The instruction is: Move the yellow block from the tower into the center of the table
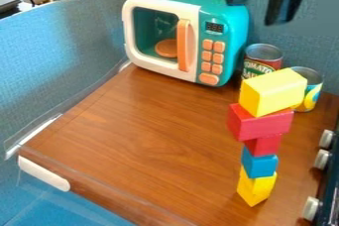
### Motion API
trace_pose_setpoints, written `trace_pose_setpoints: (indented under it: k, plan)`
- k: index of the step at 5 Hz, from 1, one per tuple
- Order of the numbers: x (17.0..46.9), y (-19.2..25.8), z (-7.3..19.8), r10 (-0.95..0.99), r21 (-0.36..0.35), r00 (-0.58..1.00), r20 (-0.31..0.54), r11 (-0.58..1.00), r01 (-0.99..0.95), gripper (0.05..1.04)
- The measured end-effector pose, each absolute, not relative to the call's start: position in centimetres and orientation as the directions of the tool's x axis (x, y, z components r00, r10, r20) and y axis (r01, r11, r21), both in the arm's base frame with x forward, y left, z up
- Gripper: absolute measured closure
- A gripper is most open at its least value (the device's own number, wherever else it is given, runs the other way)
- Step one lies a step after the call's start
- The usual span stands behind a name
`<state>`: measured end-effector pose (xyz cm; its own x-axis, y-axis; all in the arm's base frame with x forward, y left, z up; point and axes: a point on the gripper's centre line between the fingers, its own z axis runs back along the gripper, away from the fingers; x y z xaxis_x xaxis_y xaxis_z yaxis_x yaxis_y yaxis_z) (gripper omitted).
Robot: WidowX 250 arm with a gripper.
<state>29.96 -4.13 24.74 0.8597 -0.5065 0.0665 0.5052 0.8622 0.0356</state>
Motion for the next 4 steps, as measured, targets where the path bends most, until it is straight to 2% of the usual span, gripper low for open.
trace_pose_setpoints:
  k: [2,4]
  plan:
    - [29.9,-5.7,20.9,-0.604,0.002,0.797,-0.027,0.797,0.604,0.083]
    - [29.4,-6.8,19.7,-0.610,-0.029,0.791,-0.044,0.792,0.610,0.083]
